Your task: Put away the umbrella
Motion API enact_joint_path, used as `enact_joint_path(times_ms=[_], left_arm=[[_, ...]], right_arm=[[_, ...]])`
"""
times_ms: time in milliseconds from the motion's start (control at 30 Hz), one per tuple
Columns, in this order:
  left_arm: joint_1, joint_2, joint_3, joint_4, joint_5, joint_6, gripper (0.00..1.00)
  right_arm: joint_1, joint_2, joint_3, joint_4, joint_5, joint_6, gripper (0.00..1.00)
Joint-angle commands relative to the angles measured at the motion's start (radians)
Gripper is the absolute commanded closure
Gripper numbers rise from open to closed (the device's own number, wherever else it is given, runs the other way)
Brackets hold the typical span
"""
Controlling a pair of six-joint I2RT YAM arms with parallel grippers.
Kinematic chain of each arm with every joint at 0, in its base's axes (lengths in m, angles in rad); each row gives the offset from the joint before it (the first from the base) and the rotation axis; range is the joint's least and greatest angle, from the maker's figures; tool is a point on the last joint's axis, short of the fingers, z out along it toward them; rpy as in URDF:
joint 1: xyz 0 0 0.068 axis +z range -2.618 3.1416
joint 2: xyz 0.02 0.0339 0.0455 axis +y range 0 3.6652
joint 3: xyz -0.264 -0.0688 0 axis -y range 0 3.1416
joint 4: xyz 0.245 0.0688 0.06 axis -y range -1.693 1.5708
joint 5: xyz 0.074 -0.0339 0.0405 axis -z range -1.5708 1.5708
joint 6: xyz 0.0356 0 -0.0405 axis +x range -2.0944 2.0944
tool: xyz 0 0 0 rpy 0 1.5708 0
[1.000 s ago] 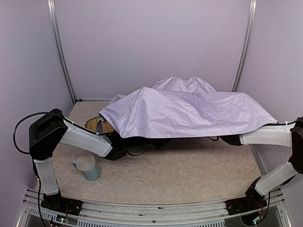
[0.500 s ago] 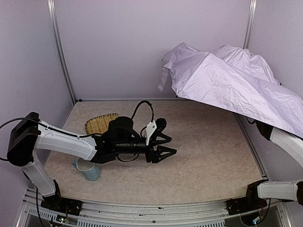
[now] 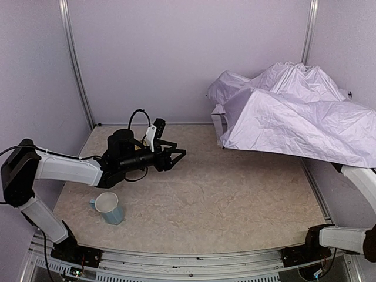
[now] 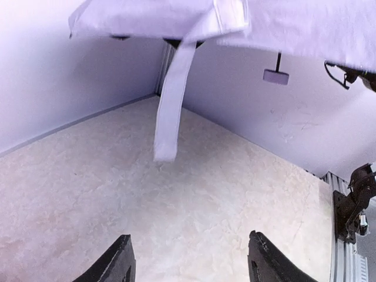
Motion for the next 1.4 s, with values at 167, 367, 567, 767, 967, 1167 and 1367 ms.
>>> enact_joint_path(times_ms=[167, 367, 567, 767, 967, 1167, 1367], left_arm=[[0.075, -0.099, -0.009, 0.164, -0.09, -0.063, 0.34], [0.023, -0.051, 0.027, 0.246, 0.039, -0.067, 0.24], [-0.073, 0.104, 0.14, 0.326, 0.181, -0.101, 0.1], [-0.119, 0.237, 0.178, 0.399, 0.206, -0.167, 0.1], [-0.138, 0.286, 0.185, 0.466, 0.221, -0.23, 0.25], [-0.141, 0.31, 0.194, 0.48, 0.25, -0.254, 0.62], [-0.063, 0.237, 0.121, 0.604, 0.211, -0.327, 0.87]], right_arm=[[0.064, -0.011, 0.026, 0.006, -0.273, -0.177, 1.0], [0.267, 0.082, 0.046, -0.067, -0.284, -0.31, 1.0], [0.52, 0.214, 0.061, -0.148, -0.268, -0.442, 1.0], [0.726, 0.394, 0.134, -0.325, -0.258, -0.613, 0.97], [0.789, 0.538, 0.24, -0.484, -0.266, -0.632, 0.72], [0.784, 0.516, 0.24, -0.414, -0.224, -0.562, 0.39], [0.712, 0.423, 0.114, -0.297, -0.171, -0.447, 0.13]])
